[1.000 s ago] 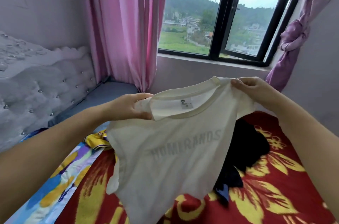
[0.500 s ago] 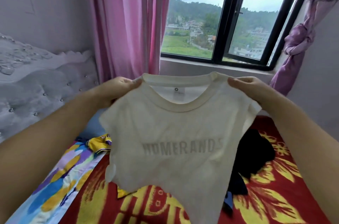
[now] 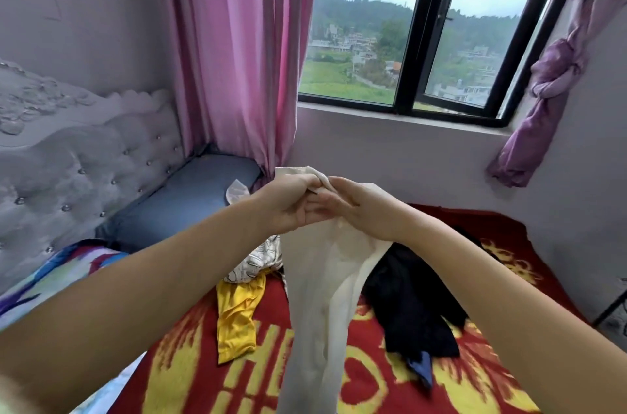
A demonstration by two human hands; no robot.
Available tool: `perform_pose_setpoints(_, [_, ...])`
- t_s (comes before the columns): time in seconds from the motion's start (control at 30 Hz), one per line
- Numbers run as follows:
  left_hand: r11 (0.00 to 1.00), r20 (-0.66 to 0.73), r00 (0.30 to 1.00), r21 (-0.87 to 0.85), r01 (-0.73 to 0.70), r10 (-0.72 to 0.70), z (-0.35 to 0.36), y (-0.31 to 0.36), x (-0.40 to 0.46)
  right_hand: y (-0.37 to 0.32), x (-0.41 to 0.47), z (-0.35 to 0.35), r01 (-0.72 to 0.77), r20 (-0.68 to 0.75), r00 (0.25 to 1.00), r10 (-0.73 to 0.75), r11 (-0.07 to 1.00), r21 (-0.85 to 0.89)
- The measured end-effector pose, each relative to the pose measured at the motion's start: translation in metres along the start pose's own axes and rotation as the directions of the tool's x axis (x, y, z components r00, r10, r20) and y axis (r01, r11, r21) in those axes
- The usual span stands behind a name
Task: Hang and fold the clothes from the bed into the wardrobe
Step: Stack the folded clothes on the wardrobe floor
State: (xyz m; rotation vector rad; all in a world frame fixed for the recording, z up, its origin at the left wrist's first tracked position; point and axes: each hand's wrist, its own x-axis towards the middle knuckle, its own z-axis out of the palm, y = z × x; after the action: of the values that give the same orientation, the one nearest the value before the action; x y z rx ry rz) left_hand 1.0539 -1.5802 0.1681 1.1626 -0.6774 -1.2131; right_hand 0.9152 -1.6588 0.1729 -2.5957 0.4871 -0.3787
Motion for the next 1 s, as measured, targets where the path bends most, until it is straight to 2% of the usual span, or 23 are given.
perform_pose_setpoints(0.07, [0.999,0.097,0.995,0.026,0.027,-0.03,-0.003,0.001,-0.004,0.003,-0.002,-0.004,0.007,0.062,0.998,-0.005,0.999,-0.037])
perform_pose_setpoints(0.1, [0.993,0.131,0.991,0.116,0.025,-0.04,-0.005,0.003,-0.007,0.005,-0.003,-0.006,0.011,0.063,0.998,-0.01,1.0,-0.018])
perform_pose_setpoints(0.13, [0.964,0.149,0.989,0.265,-0.019,-0.021,-0.007,0.005,-0.01,0.007,-0.005,-0.008,0.014,0.055,0.998,-0.015,1.0,0.009])
perform_pose_setpoints(0.17, [0.88,0.152,0.987,0.463,-0.111,0.045,-0.01,0.007,-0.013,0.01,-0.007,-0.01,0.018,0.05,0.999,-0.019,0.999,0.035])
perform_pose_setpoints(0.2, [0.704,0.155,0.975,0.674,-0.223,0.16,-0.012,0.011,-0.015,0.011,-0.009,-0.013,0.016,0.055,0.998,-0.02,0.998,0.064])
perform_pose_setpoints(0.23, [0.443,0.182,0.937,0.843,-0.305,0.299,-0.013,0.014,-0.017,0.012,-0.01,-0.015,0.009,0.065,0.998,-0.016,0.995,0.104])
perform_pose_setpoints(0.27, [0.141,0.236,0.871,0.936,-0.323,0.431,-0.014,0.014,-0.018,0.013,-0.011,-0.017,0.0,0.077,0.997,-0.011,0.989,0.148])
perform_pose_setpoints(0.3, [-0.121,0.308,0.793,0.95,-0.289,0.526,-0.015,0.013,-0.016,0.012,-0.012,-0.02,-0.003,0.086,0.996,-0.014,0.982,0.191])
perform_pose_setpoints(0.33, [-0.277,0.381,0.734,0.923,-0.267,0.562,-0.016,0.012,-0.015,0.011,-0.013,-0.022,0.004,0.09,0.996,-0.025,0.974,0.227])
perform_pose_setpoints(0.37, [-0.334,0.429,0.725,0.899,-0.285,0.539,-0.017,0.011,-0.013,0.01,-0.014,-0.025,0.016,0.092,0.995,-0.041,0.966,0.257])
perform_pose_setpoints(0.4, [-0.3,0.443,0.76,0.894,-0.333,0.475,-0.019,0.012,-0.013,0.008,-0.015,-0.028,0.031,0.095,0.994,-0.06,0.959,0.282])
perform_pose_setpoints(0.43, [-0.171,0.425,0.814,0.905,-0.389,0.396,-0.021,0.014,-0.012,0.006,-0.016,-0.031,0.048,0.1,0.992,-0.081,0.954,0.295])
perform_pose_setpoints(0.5, [0.185,0.37,0.894,0.889,-0.419,0.252,-0.027,0.019,-0.012,0.004,-0.017,-0.039,0.068,0.118,0.987,-0.105,0.956,0.284])
perform_pose_setpoints(0.53, [0.302,0.347,0.909,0.863,-0.405,0.23,-0.031,0.022,-0.011,0.005,-0.019,-0.044,0.065,0.123,0.987,-0.104,0.957,0.282])
perform_pose_setpoints(0.57, [0.368,0.325,0.915,0.842,-0.395,0.239,-0.034,0.026,-0.01,0.006,-0.02,-0.049,0.048,0.122,0.989,-0.086,0.956,0.288])
perform_pose_setpoints(0.67, [0.44,0.322,0.914,0.803,-0.402,0.247,-0.032,0.037,-0.015,0.012,-0.031,-0.065,-0.061,0.176,0.984,-0.002,0.936,0.348])
perform_pose_setpoints(0.8, [0.447,0.459,0.876,0.758,-0.475,0.151,-0.011,0.062,-0.038,0.01,-0.05,-0.096,-0.028,0.378,0.924,-0.052,0.979,0.201])
perform_pose_setpoints(0.93, [0.443,0.479,0.863,0.747,-0.496,0.16,-0.005,0.083,-0.037,0.025,-0.048,-0.114,-0.056,0.317,0.947,0.042,0.998,0.036])
perform_pose_setpoints(1.0, [0.356,0.424,0.89,0.815,-0.457,0.171,-0.009,0.079,-0.017,0.046,-0.038,-0.106,-0.12,0.238,0.962,0.132,0.991,-0.064])
